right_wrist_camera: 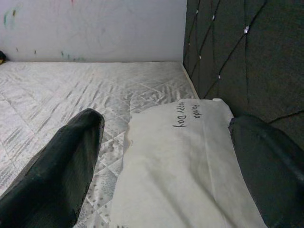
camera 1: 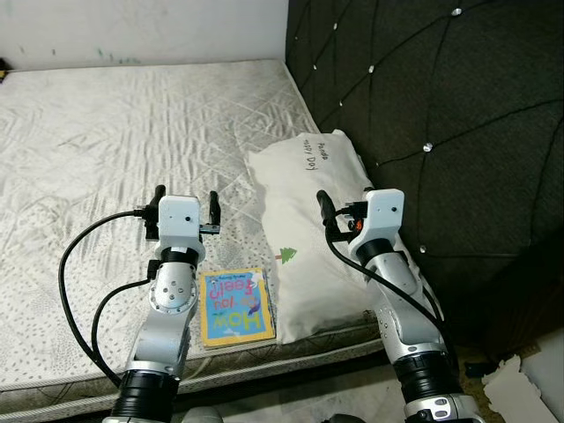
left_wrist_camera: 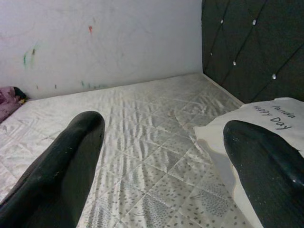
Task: Clean up the room
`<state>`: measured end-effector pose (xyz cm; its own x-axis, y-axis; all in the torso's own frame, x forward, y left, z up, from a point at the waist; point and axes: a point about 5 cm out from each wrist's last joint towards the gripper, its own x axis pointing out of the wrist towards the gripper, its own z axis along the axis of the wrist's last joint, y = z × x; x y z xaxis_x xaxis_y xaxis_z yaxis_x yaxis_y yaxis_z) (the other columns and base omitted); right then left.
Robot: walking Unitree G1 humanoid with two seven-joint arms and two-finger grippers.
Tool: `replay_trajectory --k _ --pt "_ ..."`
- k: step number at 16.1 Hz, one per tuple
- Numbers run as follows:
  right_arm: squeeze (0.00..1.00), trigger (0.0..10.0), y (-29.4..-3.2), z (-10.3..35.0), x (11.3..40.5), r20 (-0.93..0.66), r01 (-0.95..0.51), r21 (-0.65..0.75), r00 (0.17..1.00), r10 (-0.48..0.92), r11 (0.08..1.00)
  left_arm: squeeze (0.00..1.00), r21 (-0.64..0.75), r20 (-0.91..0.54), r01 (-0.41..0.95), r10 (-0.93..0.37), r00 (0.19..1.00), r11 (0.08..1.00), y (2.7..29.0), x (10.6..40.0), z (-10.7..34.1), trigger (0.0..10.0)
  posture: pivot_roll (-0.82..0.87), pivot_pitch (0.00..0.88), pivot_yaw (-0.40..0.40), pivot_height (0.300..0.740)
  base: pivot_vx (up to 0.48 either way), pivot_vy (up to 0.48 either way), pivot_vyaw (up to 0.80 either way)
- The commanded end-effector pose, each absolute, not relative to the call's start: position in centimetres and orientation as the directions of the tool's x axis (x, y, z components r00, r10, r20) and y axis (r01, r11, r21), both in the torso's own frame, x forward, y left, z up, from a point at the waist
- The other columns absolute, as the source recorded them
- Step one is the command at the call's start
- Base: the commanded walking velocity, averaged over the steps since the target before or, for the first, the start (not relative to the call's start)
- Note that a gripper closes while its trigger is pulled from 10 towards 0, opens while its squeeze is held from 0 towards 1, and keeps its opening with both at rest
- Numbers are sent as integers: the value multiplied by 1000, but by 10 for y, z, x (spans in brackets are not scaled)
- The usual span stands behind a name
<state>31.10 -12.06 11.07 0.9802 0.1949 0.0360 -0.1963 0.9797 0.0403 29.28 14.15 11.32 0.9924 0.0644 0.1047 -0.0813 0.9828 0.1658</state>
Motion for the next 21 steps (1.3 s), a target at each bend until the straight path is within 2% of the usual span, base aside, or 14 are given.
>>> replay_trajectory --k 1,5,21 --pt "0 10000 -121 111 310 38 -206 28 978 204 978 0 165 98 -67 51 994 984 141 291 112 10000 85 0 -12 740 0 0 0" --pt "0 10000 -119 110 310 34 -213 21 977 212 977 0 171 93 -66 51 994 983 141 292 111 10000 86 0 -13 740 0 0 566" --pt "0 10000 -122 108 313 13 -183 21 983 182 983 0 144 90 -81 69 994 986 143 295 111 10000 85 0 -15 740 0 0 0"
